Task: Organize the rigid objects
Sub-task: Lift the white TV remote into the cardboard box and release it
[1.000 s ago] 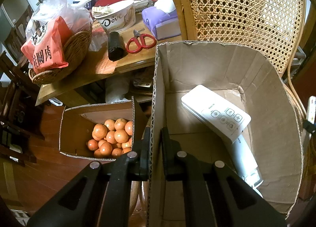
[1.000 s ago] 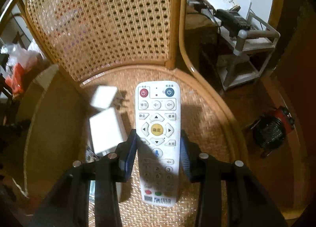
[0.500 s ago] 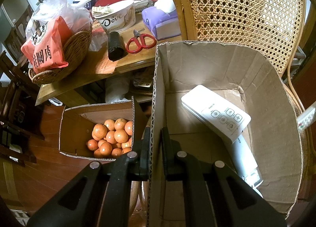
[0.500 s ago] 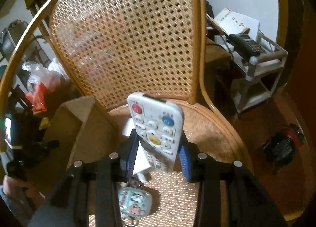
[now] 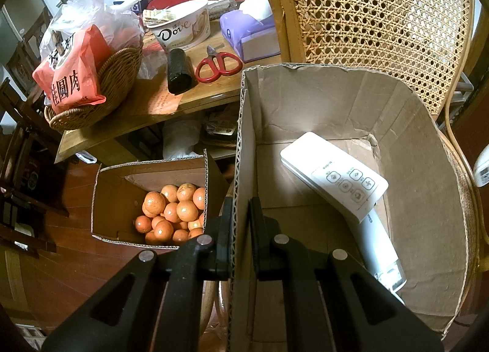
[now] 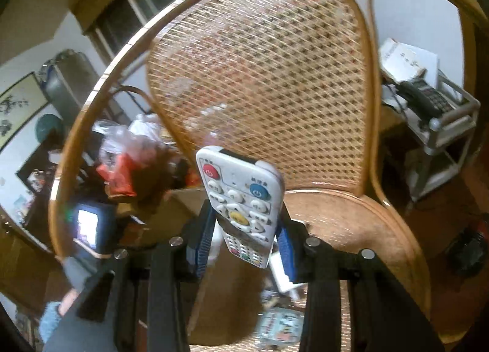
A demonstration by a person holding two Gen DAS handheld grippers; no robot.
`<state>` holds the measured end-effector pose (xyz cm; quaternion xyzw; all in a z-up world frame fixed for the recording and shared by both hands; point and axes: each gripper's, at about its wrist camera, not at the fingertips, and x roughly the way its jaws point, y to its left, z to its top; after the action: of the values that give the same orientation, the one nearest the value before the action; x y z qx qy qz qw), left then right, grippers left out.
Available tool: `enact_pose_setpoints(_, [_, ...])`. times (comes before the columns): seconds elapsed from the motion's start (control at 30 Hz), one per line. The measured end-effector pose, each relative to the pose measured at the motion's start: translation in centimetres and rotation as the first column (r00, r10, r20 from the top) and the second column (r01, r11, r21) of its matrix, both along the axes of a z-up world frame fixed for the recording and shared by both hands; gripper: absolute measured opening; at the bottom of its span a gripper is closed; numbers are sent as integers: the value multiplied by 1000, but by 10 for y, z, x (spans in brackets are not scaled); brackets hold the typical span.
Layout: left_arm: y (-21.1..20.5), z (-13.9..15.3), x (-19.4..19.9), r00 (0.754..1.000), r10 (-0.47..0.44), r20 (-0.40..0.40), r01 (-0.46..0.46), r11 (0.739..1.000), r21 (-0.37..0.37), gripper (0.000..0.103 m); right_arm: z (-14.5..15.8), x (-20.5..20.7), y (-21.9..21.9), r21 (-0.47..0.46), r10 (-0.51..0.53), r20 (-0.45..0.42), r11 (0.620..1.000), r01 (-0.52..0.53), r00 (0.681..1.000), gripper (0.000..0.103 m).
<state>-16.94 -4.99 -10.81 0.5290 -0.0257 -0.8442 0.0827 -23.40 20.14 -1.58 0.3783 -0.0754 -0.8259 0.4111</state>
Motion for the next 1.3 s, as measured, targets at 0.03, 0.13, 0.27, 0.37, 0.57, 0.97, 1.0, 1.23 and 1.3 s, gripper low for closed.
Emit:
enact_pose_setpoints(0.03, [0, 0, 0, 1000, 0, 0, 0, 1000, 0, 8, 3, 3, -3, -13, 15, -6, 1000, -15, 1000, 41])
enact_pose_setpoints(0.13, [0, 0, 0, 1000, 1, 0, -1, 1000, 1, 8, 11, 15, -13, -40, 53, -17, 998, -54, 998, 41])
enact_pose_setpoints(0.27, [0, 0, 0, 1000, 2, 0, -2, 1000, -1, 8, 12, 29, -28, -58, 120, -7, 991, -120, 993, 41])
enact_pose_setpoints(0.37, [0, 0, 0, 1000, 3, 0, -3, 1000, -1, 8, 8, 37, -40, -50, 161, -1, 986, -161, 987, 41])
enact_pose_setpoints(0.57, [0, 0, 0, 1000, 3, 0, -3, 1000, -1, 8, -15, 45, -66, -18, 223, 69, 975, -223, 972, 41])
enact_pose_setpoints(0.97, [-1, 0, 0, 1000, 4, 0, -4, 1000, -1, 8, -67, 41, -115, 98, 265, 207, 952, -289, 942, 41])
enact_pose_setpoints(1.0, [-1, 0, 0, 1000, 5, 0, -5, 1000, -1, 8, -68, 40, -118, 112, 263, 205, 951, -289, 943, 41])
enact_pose_setpoints(1.23, [-1, 0, 0, 1000, 6, 0, -6, 1000, 1, 9, -61, 32, -122, 184, 193, 89, 961, -207, 977, 40])
enact_pose_setpoints(1.3, [-1, -1, 1, 1000, 6, 0, -6, 1000, 2, 9, -63, 26, -120, 181, 177, 96, 965, -192, 980, 40])
